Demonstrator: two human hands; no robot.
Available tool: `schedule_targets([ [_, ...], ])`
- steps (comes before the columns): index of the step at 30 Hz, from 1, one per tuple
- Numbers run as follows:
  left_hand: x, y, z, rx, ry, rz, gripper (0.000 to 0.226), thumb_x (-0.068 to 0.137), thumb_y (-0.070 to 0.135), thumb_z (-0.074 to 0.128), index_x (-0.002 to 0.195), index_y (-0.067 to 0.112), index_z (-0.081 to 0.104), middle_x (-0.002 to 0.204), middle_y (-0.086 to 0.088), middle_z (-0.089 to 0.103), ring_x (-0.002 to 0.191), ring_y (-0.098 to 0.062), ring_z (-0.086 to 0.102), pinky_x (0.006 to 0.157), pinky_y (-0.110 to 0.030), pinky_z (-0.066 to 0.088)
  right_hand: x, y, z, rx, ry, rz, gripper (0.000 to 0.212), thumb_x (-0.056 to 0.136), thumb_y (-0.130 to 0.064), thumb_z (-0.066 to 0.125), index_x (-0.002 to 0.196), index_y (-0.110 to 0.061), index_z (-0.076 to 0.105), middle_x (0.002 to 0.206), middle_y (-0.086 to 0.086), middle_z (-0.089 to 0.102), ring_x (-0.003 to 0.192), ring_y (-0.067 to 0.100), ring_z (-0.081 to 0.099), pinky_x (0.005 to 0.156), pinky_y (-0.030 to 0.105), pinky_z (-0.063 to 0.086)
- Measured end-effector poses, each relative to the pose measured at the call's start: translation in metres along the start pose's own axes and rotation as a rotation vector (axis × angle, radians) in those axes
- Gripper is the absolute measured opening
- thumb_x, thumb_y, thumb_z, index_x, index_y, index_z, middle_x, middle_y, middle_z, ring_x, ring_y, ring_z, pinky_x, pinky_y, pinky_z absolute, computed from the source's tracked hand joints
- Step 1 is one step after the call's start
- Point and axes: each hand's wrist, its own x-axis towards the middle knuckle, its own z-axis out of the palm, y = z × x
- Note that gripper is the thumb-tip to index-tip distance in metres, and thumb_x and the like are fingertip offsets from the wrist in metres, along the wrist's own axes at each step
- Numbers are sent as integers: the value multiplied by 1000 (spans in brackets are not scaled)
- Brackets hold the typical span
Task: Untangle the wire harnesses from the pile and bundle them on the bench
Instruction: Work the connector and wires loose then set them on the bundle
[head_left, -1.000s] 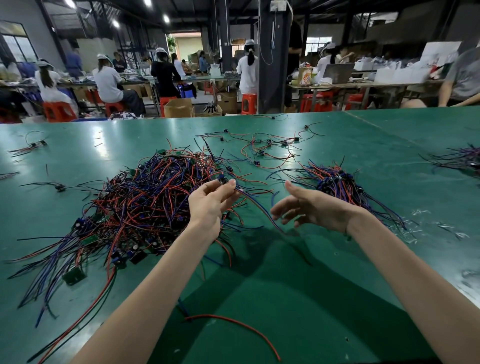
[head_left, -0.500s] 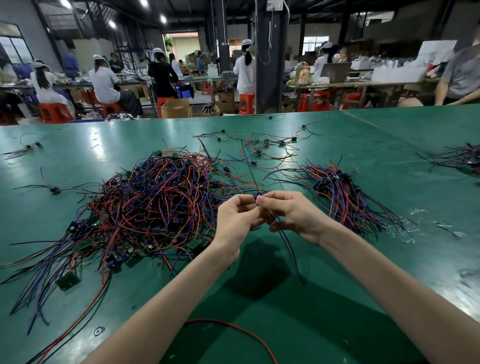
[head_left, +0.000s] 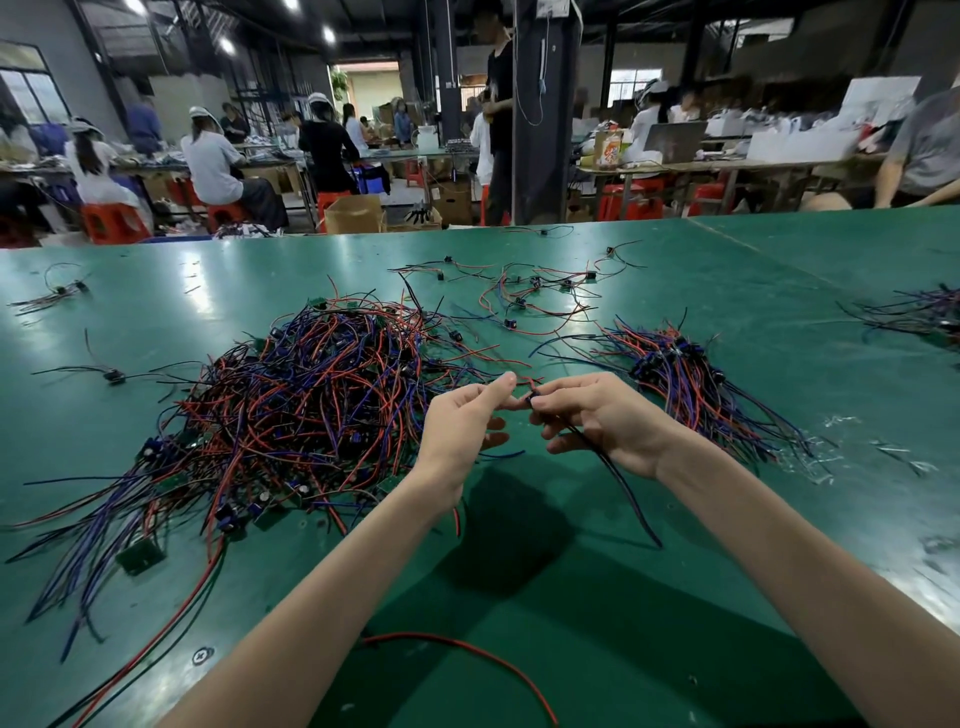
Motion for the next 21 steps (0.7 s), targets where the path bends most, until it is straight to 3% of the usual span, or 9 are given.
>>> schedule_targets([
  [4, 2, 2, -2, -54, -77, -136, 23, 82, 32, 72, 69, 14, 69, 62, 3, 65, 52, -9, 56, 56, -20, 51, -3, 1, 4, -79, -93, 22, 8, 87, 4, 55, 88, 2, 63, 70, 9, 57, 58, 15, 51, 50, 23, 52],
  [7, 2, 2, -4, -57, -147, -194, 19, 84, 26, 70, 69, 13, 70, 60, 2, 63, 52, -7, 55, 56, -17, 47, -5, 3, 7, -89, -135, 21, 11, 88, 3, 54, 82, 0, 63, 64, 7, 55, 56, 14, 50, 50, 23, 52],
  [13, 4, -1, -7, -197, -223, -244, 13, 86, 16, 66, 73, 15, 67, 58, 7, 63, 49, 1, 54, 53, -13, 44, -3, 9, 14, -89, -91, 39, 26, 92, -30, 58, 80, -10, 68, 65, 6, 58, 50, 13, 53, 45, 22, 49],
  [21, 8, -6, -5, -386, -216, -192, 23, 88, 4, 59, 68, 11, 66, 70, -1, 71, 52, -4, 60, 49, -12, 45, -2, 11, 12, -90, -43, 59, 12, 91, -17, 58, 85, -10, 65, 62, 8, 58, 49, 14, 55, 44, 22, 49],
])
